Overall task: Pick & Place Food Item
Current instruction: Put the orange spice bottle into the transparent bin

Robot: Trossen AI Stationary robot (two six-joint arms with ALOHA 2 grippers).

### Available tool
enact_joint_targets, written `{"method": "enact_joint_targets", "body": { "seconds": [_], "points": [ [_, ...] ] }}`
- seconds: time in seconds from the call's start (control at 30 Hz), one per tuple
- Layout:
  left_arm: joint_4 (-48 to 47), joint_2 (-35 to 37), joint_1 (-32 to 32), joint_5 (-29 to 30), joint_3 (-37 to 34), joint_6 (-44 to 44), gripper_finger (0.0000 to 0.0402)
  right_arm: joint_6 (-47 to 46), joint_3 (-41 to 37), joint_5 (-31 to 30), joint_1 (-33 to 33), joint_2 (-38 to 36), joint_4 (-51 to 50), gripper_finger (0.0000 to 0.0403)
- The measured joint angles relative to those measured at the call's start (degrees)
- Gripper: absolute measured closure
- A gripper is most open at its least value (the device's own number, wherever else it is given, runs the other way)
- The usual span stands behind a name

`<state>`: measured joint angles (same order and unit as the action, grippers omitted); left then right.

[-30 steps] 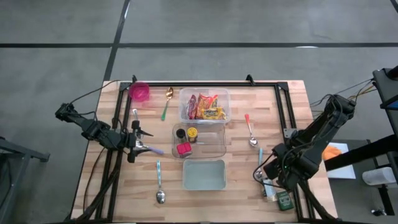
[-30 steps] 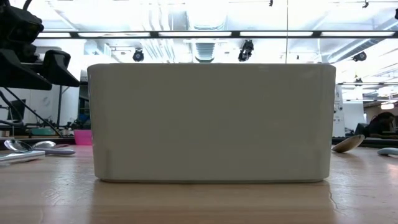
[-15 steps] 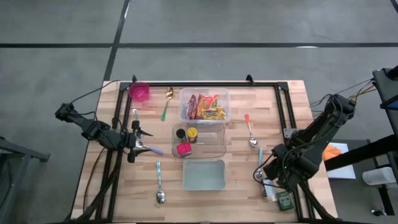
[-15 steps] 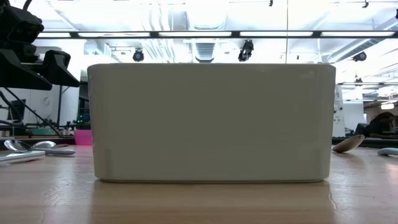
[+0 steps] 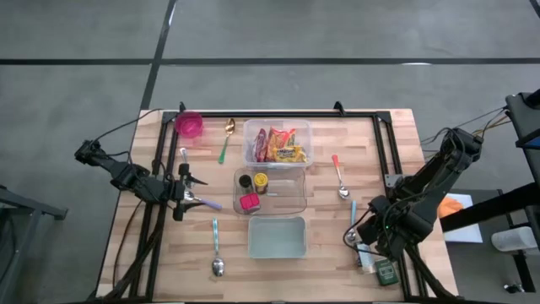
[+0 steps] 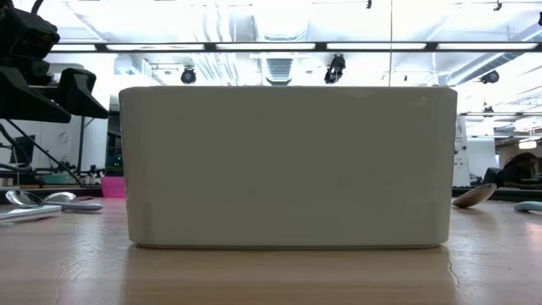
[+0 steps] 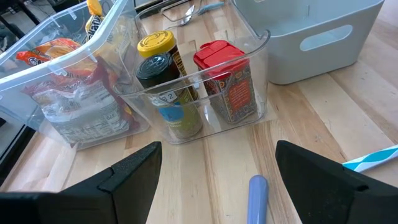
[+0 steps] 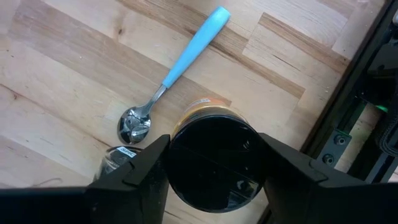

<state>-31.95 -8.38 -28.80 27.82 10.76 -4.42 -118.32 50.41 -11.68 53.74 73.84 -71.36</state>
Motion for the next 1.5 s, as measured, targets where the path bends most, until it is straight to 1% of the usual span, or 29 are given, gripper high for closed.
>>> {"method": "enact_joint_targets", "body": {
  "seconds": [0.13,0.63,0.83,0.9,1.07,1.17,1.27,1.5],
  "points": [
    [0.0,0.0,0.0,0.0,0.0,0.0,0.0085,0.0,0.0,0.0,0.0,0.0,0.0,0.0192],
    [0.0,0.0,0.0,0.0,0.0,0.0,0.0085,0.2,-0.1,0.1,0.0,-0.4,0.2,0.0189],
    [0.0,0.0,0.0,0.0,0.0,0.0,0.0085,1.3,2.8,0.0,0.0,-0.6,-2.9,0.0189],
    [0.0,0.0,0.0,0.0,0.0,0.0,0.0085,2.1,4.2,-1.0,0.0,-0.6,-4.2,0.0189],
    [0.0,0.0,0.0,0.0,0.0,0.0,0.0085,4.7,8.9,-6.0,-0.6,-0.6,-9.0,0.0189],
    [0.0,0.0,0.0,0.0,0.0,0.0,0.0085,8.3,12.1,-9.2,-1.9,-0.7,-11.1,0.0188],
    [0.0,0.0,0.0,0.0,0.0,0.0,0.0085,14.0,15.3,-11.8,-4.3,-0.7,-12.6,0.0188],
    [0.0,0.0,0.0,0.0,0.0,0.0,0.0085,32.8,22.0,-16.4,-13.7,-0.7,-12.0,0.0188]
  ]
}}
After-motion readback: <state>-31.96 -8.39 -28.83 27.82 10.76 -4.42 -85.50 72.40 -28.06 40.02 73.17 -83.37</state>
